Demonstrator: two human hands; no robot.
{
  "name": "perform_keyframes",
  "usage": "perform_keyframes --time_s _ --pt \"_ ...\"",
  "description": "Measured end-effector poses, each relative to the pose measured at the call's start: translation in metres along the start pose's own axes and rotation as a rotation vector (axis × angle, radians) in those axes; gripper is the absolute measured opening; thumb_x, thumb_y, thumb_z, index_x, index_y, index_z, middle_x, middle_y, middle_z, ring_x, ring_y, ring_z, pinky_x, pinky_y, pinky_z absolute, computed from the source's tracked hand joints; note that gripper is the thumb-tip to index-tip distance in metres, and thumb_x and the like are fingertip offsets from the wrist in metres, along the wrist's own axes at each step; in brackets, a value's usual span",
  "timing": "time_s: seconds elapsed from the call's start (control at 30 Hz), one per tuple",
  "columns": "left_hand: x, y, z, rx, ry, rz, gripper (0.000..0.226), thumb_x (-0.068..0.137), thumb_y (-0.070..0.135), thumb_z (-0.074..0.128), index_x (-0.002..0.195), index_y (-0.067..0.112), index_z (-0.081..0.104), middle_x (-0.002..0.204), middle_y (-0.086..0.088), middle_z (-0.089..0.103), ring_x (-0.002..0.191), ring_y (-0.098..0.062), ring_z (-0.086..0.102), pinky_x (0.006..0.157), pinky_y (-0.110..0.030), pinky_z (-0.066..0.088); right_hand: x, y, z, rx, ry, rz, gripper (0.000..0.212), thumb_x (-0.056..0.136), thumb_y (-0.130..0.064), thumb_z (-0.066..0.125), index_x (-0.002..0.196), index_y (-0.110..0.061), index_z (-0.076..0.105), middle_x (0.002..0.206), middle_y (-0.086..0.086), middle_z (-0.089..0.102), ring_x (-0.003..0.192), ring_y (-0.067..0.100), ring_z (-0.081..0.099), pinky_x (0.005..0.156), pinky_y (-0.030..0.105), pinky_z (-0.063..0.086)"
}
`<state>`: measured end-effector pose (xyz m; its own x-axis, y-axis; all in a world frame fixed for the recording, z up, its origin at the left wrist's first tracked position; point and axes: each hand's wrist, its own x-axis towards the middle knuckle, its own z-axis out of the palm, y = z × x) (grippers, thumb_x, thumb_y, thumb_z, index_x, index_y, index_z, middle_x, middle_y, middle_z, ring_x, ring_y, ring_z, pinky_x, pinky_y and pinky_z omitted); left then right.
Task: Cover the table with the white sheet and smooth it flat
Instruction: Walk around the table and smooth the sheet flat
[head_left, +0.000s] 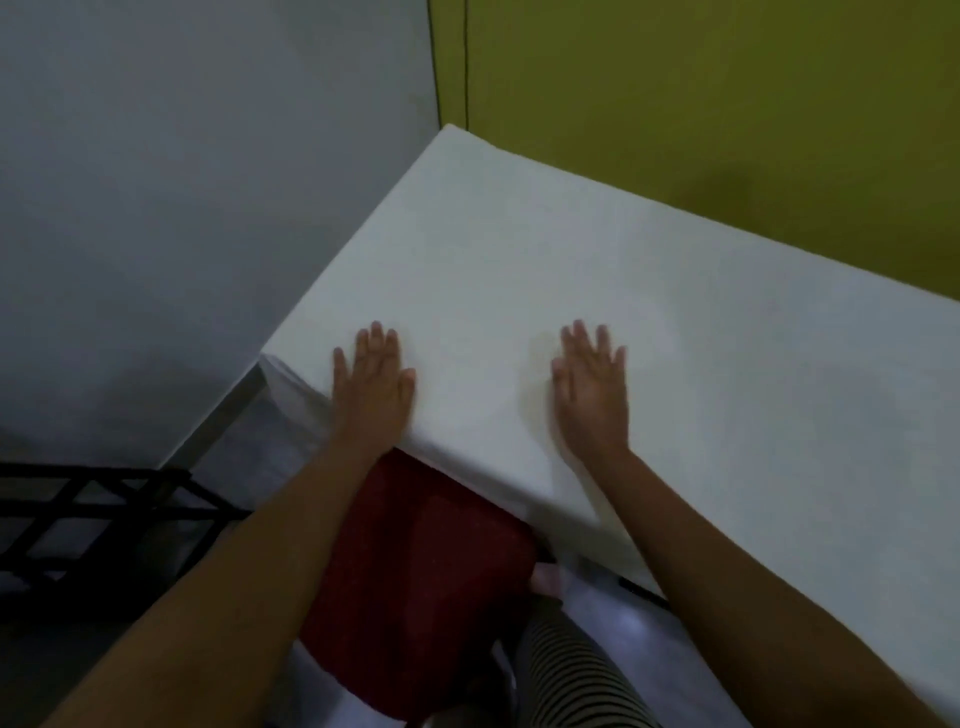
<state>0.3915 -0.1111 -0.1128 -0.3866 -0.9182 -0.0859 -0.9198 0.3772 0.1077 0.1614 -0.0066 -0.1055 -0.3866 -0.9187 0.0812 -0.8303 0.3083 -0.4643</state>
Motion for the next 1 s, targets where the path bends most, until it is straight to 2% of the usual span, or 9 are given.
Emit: perform_keyframes --time_s 0.1,0.23,0.37,0.53,0.67,0.77,0.9,0.97,1.0 --pt "-0.015 0.065 0.014 0.008 -0.025 0.223 0.063 0.092 0.037 0.019 0.142 0.003 0.038 0.149 -0.018 0.036 0.138 -0.032 0.035 0.111 -0.058 0.020 -0.030 0.047 -0.019 -0.152 -0.070 0.236 0.052 0.102 -0.032 0.023 0.149 -0.010 0.023 0.159 0.009 0.018 0.148 0.028 0.006 0.119 0.047 0.000" --pt "-0.043 0.128 0.031 -0.001 -0.088 0.382 0.057 0.092 0.035 0.026 0.136 0.004 0.048 0.142 -0.016 0.047 0.131 -0.030 0.046 0.106 -0.059 0.030 -0.072 0.062 -0.016 -0.222 -0.124 0.291 0.054 0.103 -0.034 0.019 0.151 -0.012 0.013 0.160 0.006 0.010 0.148 0.024 0.002 0.120 0.044 -0.002" --pt "-0.049 0.135 0.037 -0.021 -0.111 0.374 0.060 0.093 0.037 0.022 0.140 0.005 0.042 0.147 -0.013 0.041 0.136 -0.029 0.039 0.110 -0.056 0.026 -0.101 0.075 -0.023 -0.246 -0.069 0.422 0.056 0.102 -0.037 0.018 0.152 -0.012 0.010 0.161 0.005 0.007 0.148 0.024 0.001 0.119 0.043 -0.004" --pt "-0.048 0.135 0.038 -0.003 -0.097 0.362 0.073 0.088 0.044 -0.003 0.150 0.010 0.017 0.158 -0.009 0.015 0.147 -0.025 0.013 0.117 -0.048 0.007 -0.149 0.101 -0.041 -0.236 -0.028 0.589 0.058 0.102 -0.039 0.016 0.152 -0.012 0.005 0.161 0.005 0.003 0.148 0.025 -0.003 0.119 0.045 -0.004" --pt "-0.061 0.155 0.036 0.000 -0.130 0.195 0.056 0.101 0.032 0.014 0.151 0.009 0.005 0.160 -0.009 0.003 0.148 -0.024 0.003 0.117 -0.052 0.002 -0.199 0.120 -0.055 -0.224 0.019 0.719 0.060 0.101 -0.042 0.018 0.152 -0.012 0.005 0.161 0.006 0.003 0.148 0.026 -0.002 0.119 0.047 -0.002" --pt "-0.081 0.184 0.030 -0.025 -0.165 0.051 0.055 0.102 0.024 0.018 0.150 0.005 0.002 0.160 -0.011 -0.002 0.148 -0.024 -0.001 0.117 -0.053 0.002 -0.236 0.129 -0.067 -0.205 0.022 0.791 0.060 0.101 -0.041 0.019 0.151 -0.011 0.005 0.161 0.007 0.002 0.148 0.027 -0.002 0.118 0.047 -0.001" --pt "-0.123 0.231 0.043 -0.037 -0.151 0.253 0.060 0.098 0.035 0.009 0.150 0.004 0.009 0.159 -0.015 0.006 0.147 -0.027 0.008 0.116 -0.053 0.006 -0.259 0.135 -0.083 -0.185 -0.005 0.826 0.059 0.101 -0.032 0.024 0.151 -0.006 0.006 0.161 0.010 0.003 0.148 0.029 -0.002 0.118 0.048 0.001" --pt "-0.149 0.258 0.049 -0.081 -0.163 0.365 0.074 0.089 0.043 0.000 0.149 0.004 0.019 0.157 -0.016 0.015 0.145 -0.031 0.017 0.116 -0.055 0.011 -0.260 0.138 -0.089 -0.215 -0.035 0.735 0.059 0.101 -0.030 0.025 0.151 -0.005 0.005 0.160 0.011 0.000 0.148 0.029 -0.004 0.118 0.047 -0.003" --pt "-0.160 0.269 0.052 -0.092 -0.185 0.412 0.075 0.089 0.045 -0.002 0.149 0.006 0.017 0.158 -0.015 0.012 0.146 -0.030 0.013 0.116 -0.053 0.008 -0.260 0.141 -0.091 -0.220 -0.058 0.655 0.059 0.101 -0.030 0.024 0.151 -0.005 0.004 0.160 0.011 -0.001 0.148 0.029 -0.005 0.118 0.047 -0.004"
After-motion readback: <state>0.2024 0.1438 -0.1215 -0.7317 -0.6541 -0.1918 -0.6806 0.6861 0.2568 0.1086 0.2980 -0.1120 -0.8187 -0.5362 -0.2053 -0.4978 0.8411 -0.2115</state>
